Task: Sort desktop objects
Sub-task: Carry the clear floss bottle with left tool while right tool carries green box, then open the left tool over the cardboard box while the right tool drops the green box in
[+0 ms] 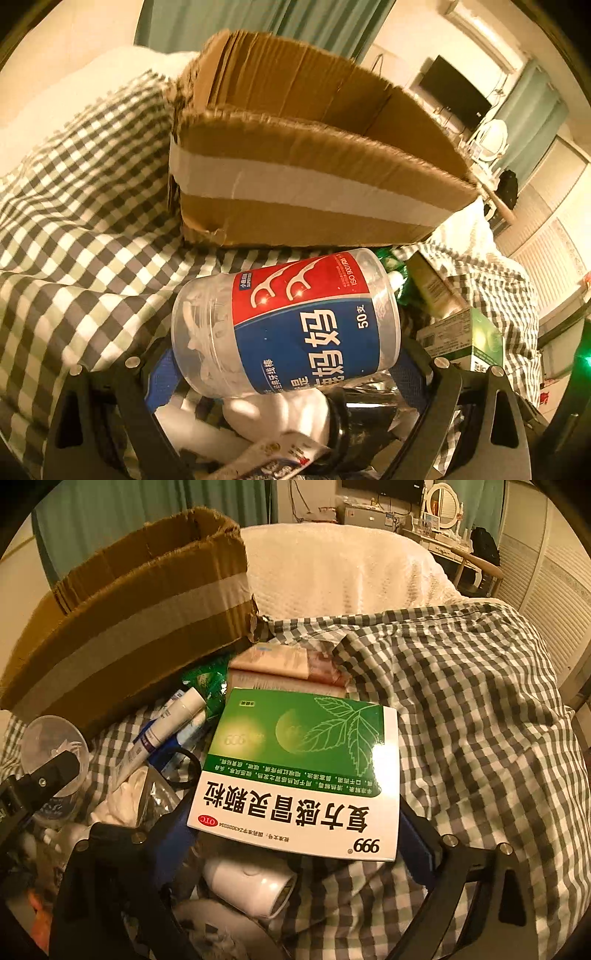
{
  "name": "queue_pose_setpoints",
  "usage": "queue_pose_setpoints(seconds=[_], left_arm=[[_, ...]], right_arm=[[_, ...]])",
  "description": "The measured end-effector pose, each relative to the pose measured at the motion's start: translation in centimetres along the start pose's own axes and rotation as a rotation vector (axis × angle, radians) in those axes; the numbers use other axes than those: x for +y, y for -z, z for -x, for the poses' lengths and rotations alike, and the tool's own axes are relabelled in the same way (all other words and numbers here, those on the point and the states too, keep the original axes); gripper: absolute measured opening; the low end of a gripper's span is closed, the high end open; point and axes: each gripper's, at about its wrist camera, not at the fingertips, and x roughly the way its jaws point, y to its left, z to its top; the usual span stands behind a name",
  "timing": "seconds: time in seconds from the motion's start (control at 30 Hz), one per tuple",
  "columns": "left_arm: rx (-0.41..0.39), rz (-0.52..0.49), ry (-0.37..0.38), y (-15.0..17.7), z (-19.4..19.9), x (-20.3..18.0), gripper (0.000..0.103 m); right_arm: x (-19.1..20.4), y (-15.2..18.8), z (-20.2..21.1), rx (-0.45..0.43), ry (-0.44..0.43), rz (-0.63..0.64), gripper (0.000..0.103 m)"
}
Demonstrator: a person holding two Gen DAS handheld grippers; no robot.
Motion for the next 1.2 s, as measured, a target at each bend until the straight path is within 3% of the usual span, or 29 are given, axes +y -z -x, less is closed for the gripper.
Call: queue_pose_setpoints(seconds=[0.3,0.73,1.2], left_arm=[[-0.135,-0.032,0.075,-0.1,4.1,-1.4,0.096],[-0.272,-0.1,0.042,-2.1,10.9,-3.1,0.096],[-0.362,-0.114,0.023,-7.0,14.0,-3.9,0.096]], right_arm=[[-0.9,0.3,5.3,-0.105,-0.064,-0.014,0.094],[0.6,-0.2,12.4,-0.24,-0.136,0.036,0.094],[3.7,-3.8,18.4,-0.386,-0.185,0.149,0.094]])
